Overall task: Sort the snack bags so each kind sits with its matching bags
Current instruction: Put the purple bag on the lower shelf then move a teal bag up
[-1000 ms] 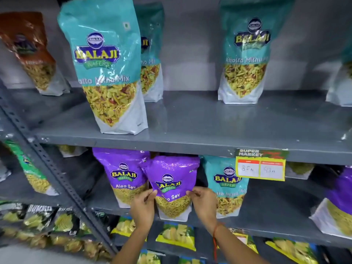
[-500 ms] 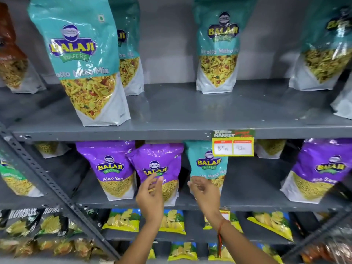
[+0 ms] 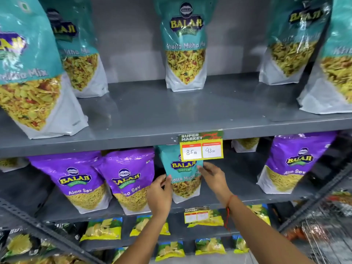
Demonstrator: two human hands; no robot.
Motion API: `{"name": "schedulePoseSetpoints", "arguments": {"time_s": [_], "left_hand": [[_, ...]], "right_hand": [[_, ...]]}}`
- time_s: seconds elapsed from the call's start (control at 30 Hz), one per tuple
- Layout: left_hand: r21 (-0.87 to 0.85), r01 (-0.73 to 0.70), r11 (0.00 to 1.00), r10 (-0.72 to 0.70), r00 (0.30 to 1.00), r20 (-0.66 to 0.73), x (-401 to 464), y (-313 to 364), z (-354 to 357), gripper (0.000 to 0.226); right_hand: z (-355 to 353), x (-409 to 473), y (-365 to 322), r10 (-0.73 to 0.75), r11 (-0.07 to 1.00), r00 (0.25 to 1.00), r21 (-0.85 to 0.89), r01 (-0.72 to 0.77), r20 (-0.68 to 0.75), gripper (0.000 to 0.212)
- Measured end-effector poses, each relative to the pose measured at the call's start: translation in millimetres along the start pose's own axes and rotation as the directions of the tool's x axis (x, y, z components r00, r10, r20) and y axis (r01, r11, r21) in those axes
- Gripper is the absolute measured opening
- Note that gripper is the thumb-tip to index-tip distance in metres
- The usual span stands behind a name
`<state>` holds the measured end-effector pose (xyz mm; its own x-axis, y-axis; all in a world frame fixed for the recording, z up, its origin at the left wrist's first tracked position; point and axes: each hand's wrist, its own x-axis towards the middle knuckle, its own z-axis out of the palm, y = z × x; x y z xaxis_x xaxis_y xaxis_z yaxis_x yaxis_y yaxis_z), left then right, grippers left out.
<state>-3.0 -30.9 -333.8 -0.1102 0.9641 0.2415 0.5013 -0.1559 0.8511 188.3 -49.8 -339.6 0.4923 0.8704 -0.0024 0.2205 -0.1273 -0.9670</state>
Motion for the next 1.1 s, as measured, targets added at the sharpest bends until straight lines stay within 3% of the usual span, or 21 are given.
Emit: {"name": "schedulePoseSetpoints", "arguments": {"time_s": [0.27,0.57,0.63,0.8,0.93,1.1], "left_hand": [[0.043,-0.104,0.994,0.106,0.994,-0.029,-10,-6,-2,0.021],[-0.135,-0.122,0.983,0.121,0.993,-0.011,-81,-3,-33,0.034],[-0.182,-0.146,0.972,0.141,0.989,-0.044,-95,4,-46,0.038],[-0.379,-0.290,0.879,0.242,0.955,-0.170,-104,49,-92,0.007],[-0.443,-0.436,0.783,0.349,0.899,-0.266,-74,105,-136,0.017],[-0.459,-0.553,0.696,0.433,0.832,-0.347,-11,184,-178,0.008]], "right_hand": [[-9,-10,7,-0.113,0.984,0.988,-0.153,0.095,-0.109,0.020],[-49,-108,-4,-0.206,0.960,0.968,-0.222,0.172,-0.145,0.027],[-57,-131,-19,-0.256,0.954,0.953,-0.201,0.222,-0.165,0.019],[-73,-167,-75,-0.463,0.886,0.855,-0.146,0.440,-0.234,0.018],[-80,-167,-149,-0.623,0.774,0.722,-0.110,0.623,-0.299,0.008],[-84,-141,-251,-0.724,0.660,0.595,-0.102,0.744,-0.349,0.012]]}}
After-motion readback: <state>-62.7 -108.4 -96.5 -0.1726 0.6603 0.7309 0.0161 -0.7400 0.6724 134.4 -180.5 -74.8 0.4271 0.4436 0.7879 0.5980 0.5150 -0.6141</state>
